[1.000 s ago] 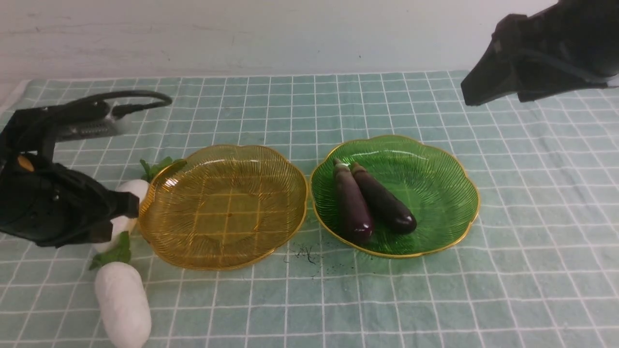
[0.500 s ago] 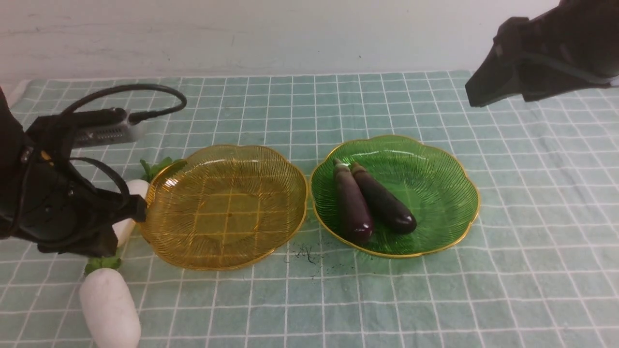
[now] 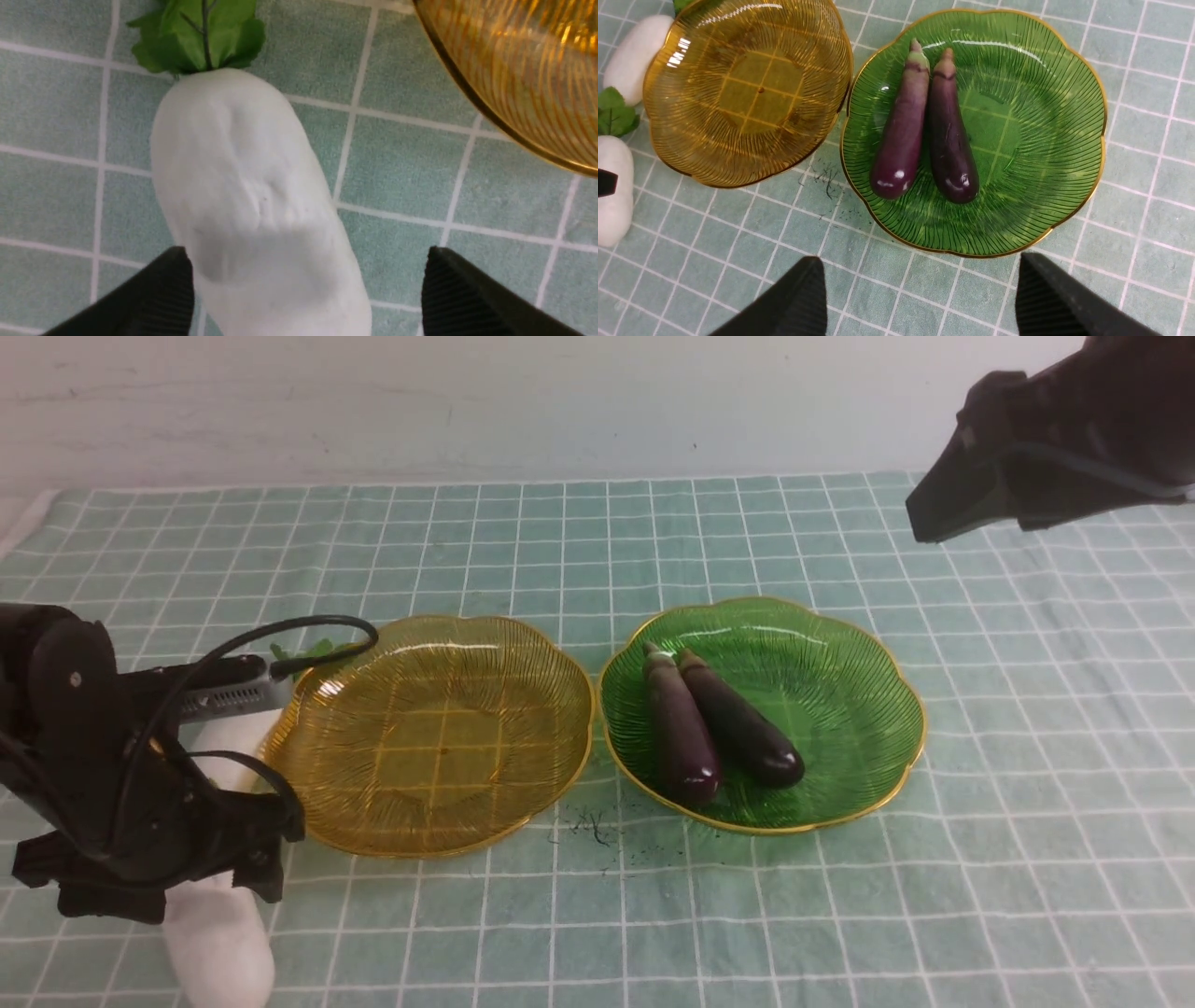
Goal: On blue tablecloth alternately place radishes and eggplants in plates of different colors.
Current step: 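Pick up the white radish and place it in the left plate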
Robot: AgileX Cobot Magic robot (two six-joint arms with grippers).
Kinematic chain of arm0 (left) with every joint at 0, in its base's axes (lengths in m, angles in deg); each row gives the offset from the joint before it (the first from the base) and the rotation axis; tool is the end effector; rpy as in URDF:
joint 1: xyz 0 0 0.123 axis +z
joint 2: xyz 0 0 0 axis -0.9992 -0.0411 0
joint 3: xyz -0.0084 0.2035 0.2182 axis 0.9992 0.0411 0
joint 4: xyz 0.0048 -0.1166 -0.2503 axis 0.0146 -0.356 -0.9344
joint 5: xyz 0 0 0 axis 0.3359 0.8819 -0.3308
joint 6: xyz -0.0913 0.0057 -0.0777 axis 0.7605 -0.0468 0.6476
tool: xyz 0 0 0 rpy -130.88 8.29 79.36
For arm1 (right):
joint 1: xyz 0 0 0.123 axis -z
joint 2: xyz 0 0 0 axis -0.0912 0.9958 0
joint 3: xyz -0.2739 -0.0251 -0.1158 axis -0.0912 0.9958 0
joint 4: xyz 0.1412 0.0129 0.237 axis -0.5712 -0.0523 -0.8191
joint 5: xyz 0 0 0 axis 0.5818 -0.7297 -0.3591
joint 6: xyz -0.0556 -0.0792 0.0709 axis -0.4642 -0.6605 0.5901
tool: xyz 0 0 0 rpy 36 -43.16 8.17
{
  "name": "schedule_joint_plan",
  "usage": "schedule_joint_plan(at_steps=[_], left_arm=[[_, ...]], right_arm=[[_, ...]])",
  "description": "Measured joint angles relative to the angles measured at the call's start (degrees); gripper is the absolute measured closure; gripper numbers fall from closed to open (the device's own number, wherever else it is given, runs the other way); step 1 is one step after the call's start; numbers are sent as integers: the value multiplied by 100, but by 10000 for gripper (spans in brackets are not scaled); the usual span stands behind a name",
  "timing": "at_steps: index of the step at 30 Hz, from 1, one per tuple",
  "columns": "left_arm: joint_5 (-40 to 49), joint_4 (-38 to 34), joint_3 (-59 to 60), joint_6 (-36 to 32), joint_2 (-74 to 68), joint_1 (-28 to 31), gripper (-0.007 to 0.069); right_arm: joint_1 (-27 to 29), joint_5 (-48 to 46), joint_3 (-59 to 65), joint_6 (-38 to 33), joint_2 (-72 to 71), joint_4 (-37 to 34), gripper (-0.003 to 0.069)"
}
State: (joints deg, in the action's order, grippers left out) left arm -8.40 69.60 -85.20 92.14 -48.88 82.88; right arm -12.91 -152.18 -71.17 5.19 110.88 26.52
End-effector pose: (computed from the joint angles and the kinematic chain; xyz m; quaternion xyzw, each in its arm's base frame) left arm 0.2944 -0.0223 0.1695 -0.0980 0.9906 -0.0082 0.0947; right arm 0.2908 0.1208 0.4143 -0.1527 0.9422 0.1481 0.2588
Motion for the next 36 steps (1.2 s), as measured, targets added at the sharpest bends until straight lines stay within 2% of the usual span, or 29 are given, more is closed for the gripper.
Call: schedule_joint_plan(at_steps=[4, 10, 13, 17, 19, 22, 26, 30, 36], left_arm=[[-11, 60, 0, 4, -268, 0, 26], [-5, 60, -41, 42, -622, 0, 111], [33, 98, -67, 42, -640, 0, 111], [437, 237, -183, -18, -580, 0, 111], [1039, 325, -537, -115, -261, 0, 111], [1235, 275, -980, -267, 53, 0, 111], [1262, -326, -1725, -986, 254, 0, 111], [1023, -1392, -2175, -1905, -60, -22, 111], [598, -2005, -2541, -2741, -918, -348, 111]], right_arm=[[0, 0, 0, 0, 5, 0, 172], [0, 0, 0, 0, 5, 0, 174], [0, 0, 0, 0, 5, 0, 175], [0, 0, 0, 0, 11, 0, 175], [0, 0, 0, 0, 55, 0, 175], [0, 0, 0, -5, 113, -6, 175], [0, 0, 4, -61, 211, 4, 175], [0, 0, 4, -103, 172, 4, 177], [0, 0, 4, -108, -288, -7, 216]])
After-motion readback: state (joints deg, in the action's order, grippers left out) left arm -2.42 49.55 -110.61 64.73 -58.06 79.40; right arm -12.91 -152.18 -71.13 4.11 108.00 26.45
